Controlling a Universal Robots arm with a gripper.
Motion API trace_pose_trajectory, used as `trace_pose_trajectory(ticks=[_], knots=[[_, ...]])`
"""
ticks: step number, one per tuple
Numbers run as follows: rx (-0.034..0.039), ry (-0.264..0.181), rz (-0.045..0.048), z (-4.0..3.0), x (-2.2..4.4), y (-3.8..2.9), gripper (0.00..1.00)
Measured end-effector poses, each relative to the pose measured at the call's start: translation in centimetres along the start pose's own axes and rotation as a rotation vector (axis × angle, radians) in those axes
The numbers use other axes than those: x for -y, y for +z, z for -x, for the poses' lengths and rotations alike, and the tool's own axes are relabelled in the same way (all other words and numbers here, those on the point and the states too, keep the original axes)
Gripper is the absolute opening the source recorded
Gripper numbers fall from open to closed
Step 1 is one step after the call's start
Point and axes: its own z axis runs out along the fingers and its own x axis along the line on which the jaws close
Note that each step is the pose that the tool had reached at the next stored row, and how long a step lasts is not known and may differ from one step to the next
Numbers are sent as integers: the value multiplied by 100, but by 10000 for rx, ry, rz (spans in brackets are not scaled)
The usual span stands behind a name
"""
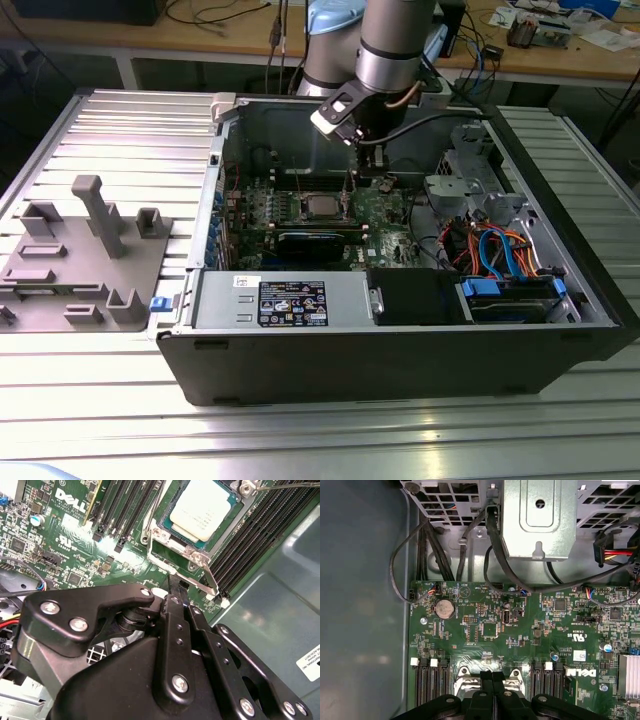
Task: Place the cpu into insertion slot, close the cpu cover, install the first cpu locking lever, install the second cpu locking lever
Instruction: 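Close the cpu cover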
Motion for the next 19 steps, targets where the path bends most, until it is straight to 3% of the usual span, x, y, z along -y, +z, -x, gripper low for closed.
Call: trace_pose_trajectory(ticks=[19], knots=[[-2,-3,0,1,43,0,11]])
